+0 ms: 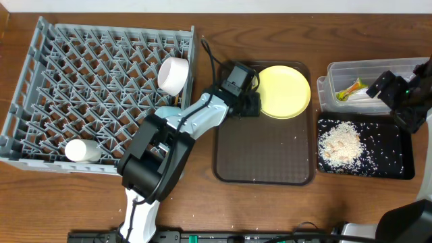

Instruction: Sort waste into correct bins and load items into the dishwasher

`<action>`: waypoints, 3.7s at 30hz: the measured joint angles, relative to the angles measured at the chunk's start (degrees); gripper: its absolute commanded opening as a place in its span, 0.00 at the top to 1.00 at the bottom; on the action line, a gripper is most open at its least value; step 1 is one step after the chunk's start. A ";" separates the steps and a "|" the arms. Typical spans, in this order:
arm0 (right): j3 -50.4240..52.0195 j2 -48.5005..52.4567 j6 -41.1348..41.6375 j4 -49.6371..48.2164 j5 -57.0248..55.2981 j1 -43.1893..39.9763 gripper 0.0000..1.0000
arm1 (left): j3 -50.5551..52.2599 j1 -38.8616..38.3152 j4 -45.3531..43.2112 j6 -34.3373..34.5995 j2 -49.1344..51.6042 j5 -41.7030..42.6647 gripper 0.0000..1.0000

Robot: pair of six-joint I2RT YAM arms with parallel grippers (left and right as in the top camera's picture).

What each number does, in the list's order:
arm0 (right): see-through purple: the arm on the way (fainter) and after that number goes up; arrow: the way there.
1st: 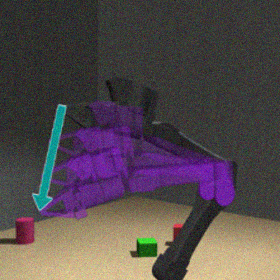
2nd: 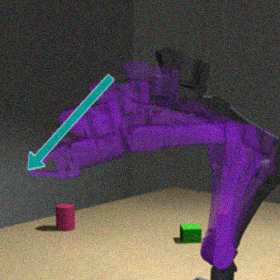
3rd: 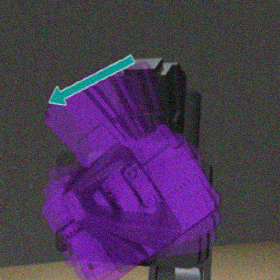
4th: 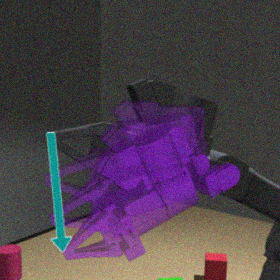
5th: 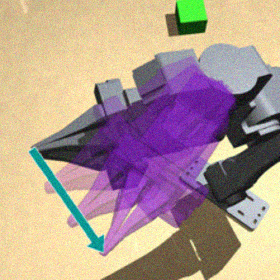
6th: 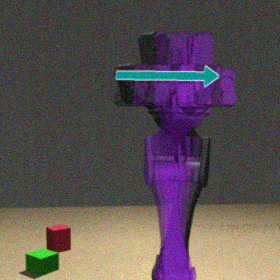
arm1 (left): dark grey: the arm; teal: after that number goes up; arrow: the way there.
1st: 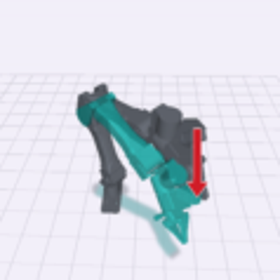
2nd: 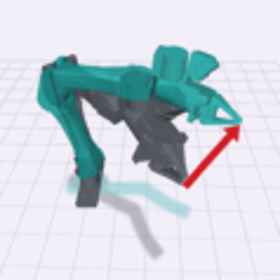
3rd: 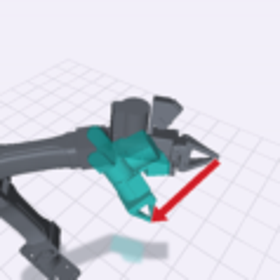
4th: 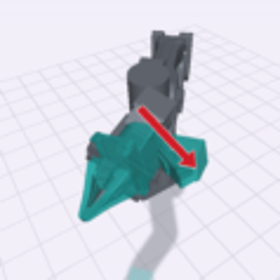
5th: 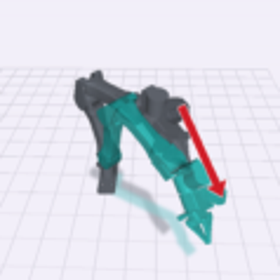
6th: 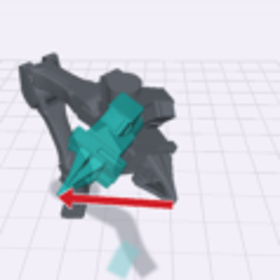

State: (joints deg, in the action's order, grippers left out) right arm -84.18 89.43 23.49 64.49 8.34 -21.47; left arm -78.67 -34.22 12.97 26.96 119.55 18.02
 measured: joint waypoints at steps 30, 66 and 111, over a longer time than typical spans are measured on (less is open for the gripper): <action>22.29 0.15 19.96 -23.67 -2.80 34.97 0.41 | -0.22 0.44 15.82 -5.03 -19.08 -4.70 0.53; 28.63 10.86 16.33 -31.78 -6.21 34.62 0.99 | -0.22 0.59 20.68 -4.96 -20.28 -5.33 0.32; 25.46 -2.62 -18.34 -25.22 33.77 8.92 0.38 | -0.37 11.87 28.44 -12.52 -28.17 -1.57 0.93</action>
State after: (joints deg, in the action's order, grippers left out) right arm -58.72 86.80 5.15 39.27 42.11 -12.56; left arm -79.05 -22.35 41.41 14.44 91.37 16.45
